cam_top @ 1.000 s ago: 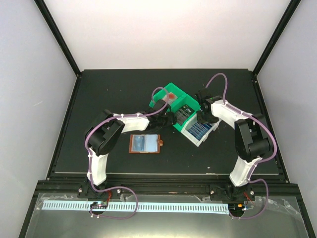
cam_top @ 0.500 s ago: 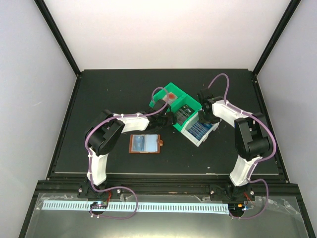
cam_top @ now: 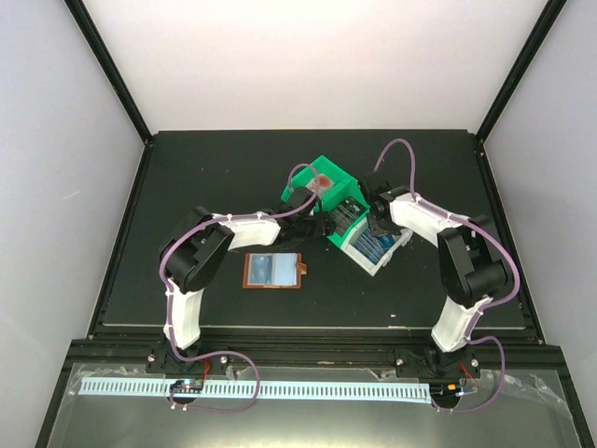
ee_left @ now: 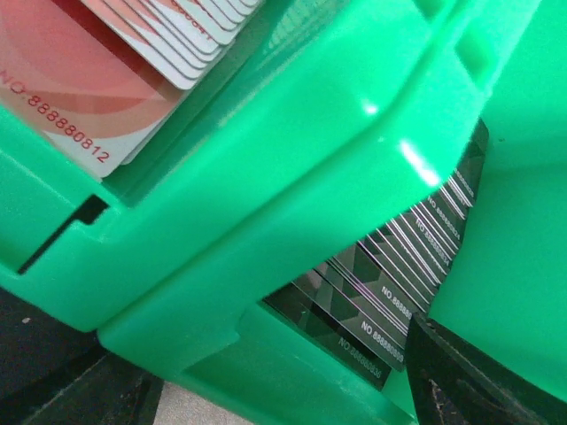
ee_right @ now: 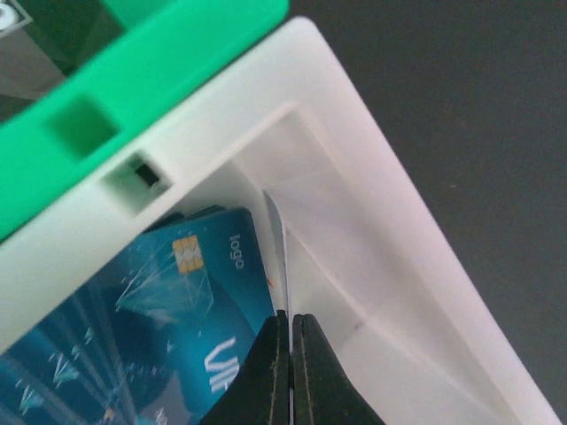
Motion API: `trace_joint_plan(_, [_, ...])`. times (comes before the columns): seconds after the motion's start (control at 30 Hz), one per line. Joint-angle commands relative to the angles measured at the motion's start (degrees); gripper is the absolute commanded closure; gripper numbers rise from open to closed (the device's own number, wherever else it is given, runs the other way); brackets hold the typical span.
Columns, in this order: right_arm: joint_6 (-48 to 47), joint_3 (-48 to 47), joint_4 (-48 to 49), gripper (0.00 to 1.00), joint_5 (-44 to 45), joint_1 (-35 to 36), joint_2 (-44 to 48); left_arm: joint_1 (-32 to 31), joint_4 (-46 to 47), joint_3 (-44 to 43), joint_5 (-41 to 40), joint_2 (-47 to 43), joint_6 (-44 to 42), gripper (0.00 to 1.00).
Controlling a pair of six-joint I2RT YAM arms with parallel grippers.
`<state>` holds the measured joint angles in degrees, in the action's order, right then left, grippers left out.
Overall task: Put the credit cards into the card holder
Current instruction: Pick up the credit card from the storage box.
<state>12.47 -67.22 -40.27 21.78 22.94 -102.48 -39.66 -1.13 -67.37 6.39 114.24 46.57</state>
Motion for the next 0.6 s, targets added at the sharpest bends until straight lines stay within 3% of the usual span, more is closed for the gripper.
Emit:
trace_joint_plan(0.0, [0.42,-0.35,-1.85,0.99,11.06,3.14,6.60,0.35,-7.03,1.37,1.90,0.00,-2.83,0.22])
trace_joint_plan(0.23, [1.85,0.24,-4.01,0.99,3.69,4.22,19.60,0.24,-7.47,1.43,2.76,-5.54,-5.07,0.08])
trace_joint_plan(0.37, [2.27,2.41,-1.82,0.99,-6.04,4.22,28.26,0.20,-9.61,2.74,0.11,-10.78,-5.74,0.01])
trace_joint_plan(0.57, [5.22,11.06,7.04,0.99,-27.46,4.23,39.27,0.03,-11.70,7.85,-2.57,-21.13,-6.02,0.01])
